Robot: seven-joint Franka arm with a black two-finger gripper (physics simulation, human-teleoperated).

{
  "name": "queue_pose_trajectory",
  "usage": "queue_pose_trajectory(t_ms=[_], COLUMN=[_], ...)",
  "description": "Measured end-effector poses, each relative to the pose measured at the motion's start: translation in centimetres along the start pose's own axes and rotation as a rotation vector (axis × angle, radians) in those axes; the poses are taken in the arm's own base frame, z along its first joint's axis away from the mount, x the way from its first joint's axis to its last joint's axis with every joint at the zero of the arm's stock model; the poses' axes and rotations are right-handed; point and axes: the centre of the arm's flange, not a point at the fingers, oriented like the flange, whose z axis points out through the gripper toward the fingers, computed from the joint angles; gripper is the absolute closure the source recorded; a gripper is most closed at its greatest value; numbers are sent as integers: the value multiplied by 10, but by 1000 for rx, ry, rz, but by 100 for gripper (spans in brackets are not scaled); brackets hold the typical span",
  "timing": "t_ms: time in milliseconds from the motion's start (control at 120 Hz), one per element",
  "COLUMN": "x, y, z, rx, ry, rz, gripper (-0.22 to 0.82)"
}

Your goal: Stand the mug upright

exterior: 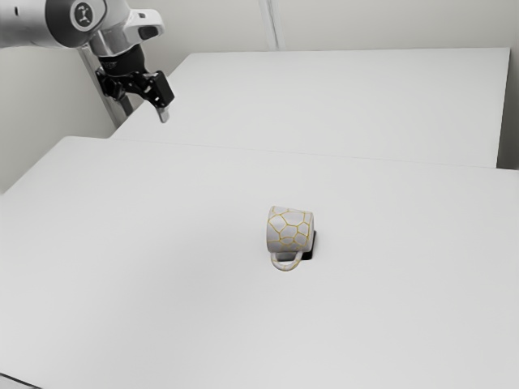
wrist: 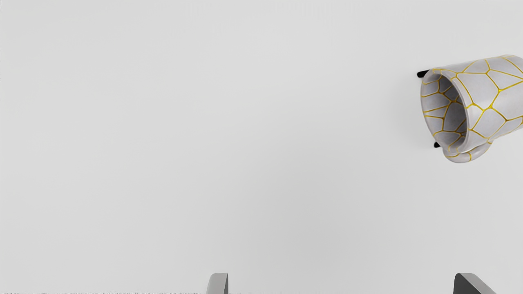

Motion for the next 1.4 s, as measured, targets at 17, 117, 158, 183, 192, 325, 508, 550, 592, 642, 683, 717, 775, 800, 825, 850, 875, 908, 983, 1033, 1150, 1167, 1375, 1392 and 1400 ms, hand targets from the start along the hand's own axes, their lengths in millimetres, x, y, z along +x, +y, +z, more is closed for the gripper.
queue_pose_trajectory(t_ms=[17, 117, 158, 183, 192, 325, 508, 550, 592, 642, 683, 717, 775, 800, 825, 850, 875, 908, 983, 1033, 1150, 1167, 1375, 1392, 1400], x=[0, -2, -3, -4, -4, -6, -17, -18, -18, -18, -17, -17, -16, -16, -16, -16, -15, -15, -13, -11, -7, -6, 9, 10, 11], y=[-1, -5, -7, -8, -8, -13, -9, -3, 4, 11, 15, 17, 19, 19, 19, 19, 19, 18, 17, 16, 16, 16, 37, 39, 39], z=[0, -2, -2, 0, 0, 5, 24, 33, 44, 60, 75, 85, 103, 110, 117, 124, 129, 137, 162, 177, 216, 221, 290, 293, 294], rx=[0, 1, 1, 1, 1, 1, -53, -84, -120, -165, -202, -231, -285, -309, -334, -359, -383, -415, -487, -535, -650, -663, -822, -832, -837], ry=[0, 2, -1, -4, -6, -16, -44, -50, -58, -68, -72, -71, -68, -64, -60, -55, -48, -41, -36, -30, -26, -26, -20, -14, -11], rz=[-3, -20, -26, -30, -31, -50, -68, -66, -63, -63, -65, -69, -81, -87, -93, -99, -105, -114, -133, -143, -159, -158, -115, -110, -106], gripper=[0, 0, 0, 0, 0, 0, 0, 0, 0, 0, 0, 0, 0, 0, 0, 0, 0, 0, 0, 0, 0, 0, 0, 0, 0])
